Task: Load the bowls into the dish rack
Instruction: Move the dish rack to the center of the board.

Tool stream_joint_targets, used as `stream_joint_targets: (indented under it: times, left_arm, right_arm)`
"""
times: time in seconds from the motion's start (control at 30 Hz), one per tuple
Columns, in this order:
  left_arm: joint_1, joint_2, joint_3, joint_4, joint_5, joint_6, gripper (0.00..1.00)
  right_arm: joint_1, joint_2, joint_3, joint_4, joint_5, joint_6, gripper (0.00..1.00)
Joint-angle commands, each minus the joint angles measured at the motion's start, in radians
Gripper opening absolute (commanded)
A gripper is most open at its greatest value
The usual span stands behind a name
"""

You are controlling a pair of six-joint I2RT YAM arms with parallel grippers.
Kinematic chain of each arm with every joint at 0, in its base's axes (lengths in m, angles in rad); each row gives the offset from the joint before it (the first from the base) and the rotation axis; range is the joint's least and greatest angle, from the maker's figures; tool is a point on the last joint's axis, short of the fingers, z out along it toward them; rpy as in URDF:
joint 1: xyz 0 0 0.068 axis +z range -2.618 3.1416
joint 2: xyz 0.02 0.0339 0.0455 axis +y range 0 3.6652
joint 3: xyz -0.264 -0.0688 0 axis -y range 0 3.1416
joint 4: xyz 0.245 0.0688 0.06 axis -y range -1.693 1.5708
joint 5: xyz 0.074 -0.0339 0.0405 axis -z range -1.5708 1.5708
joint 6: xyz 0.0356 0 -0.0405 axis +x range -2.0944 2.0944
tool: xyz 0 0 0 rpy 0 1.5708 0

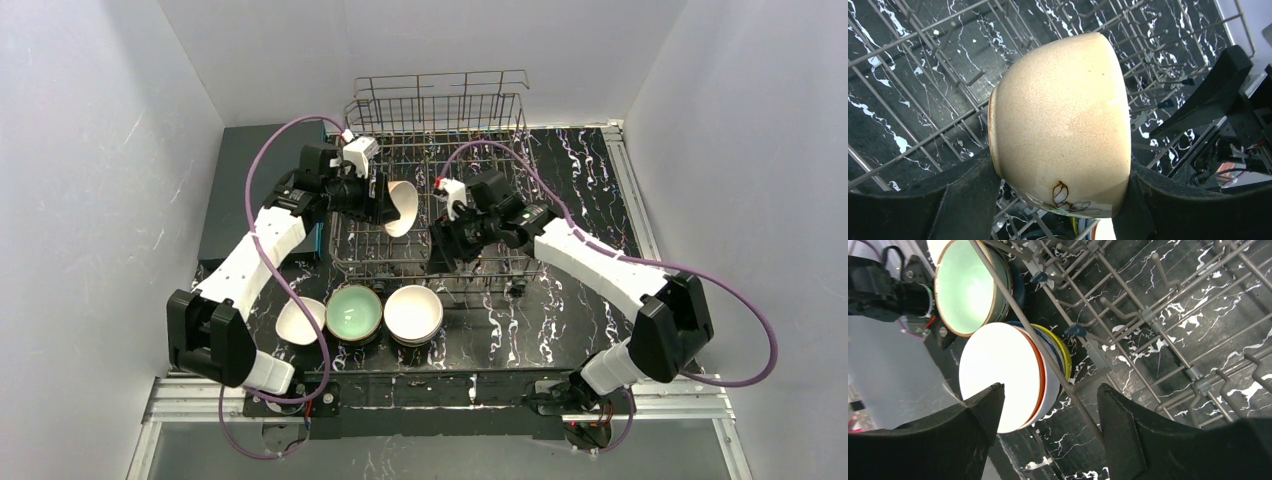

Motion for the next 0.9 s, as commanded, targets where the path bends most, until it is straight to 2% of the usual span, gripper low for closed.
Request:
stream_joint_targets:
  times: [0.0,0.43,0.6,0.67,0.87]
  left_arm:
    - [0.005,-0.107,-0.046,0.163,0.056,0.044,0.0]
    - [0.012,-0.196,-0.142,0.225,0.037,0.08,0.0]
    - [0.012,-0.198,-0.154,0.242,0.06,0.084,0.0]
    - [0.011,-0.194,-0.154,0.242,0.08,0.092,0.0]
    - [0.012,-0.189,-0.159,0.25,0.1,0.097,0.0]
  right_arm:
    - [0.087,0.036,0.094,-0.072,0.144,-0.079,0.72]
    - [0.125,0.009,0.077,-0.092,0.353,-0.117,0.39]
    - [0.125,-0.027,0.081,-0.132,0.403,-0.129,0.1]
    - [0.125,-0.047,0.076,-0.142,0.412,-0.13,0.02]
    - [0.125,-0.1,0.063,-0.196,0.449,-0.129,0.01]
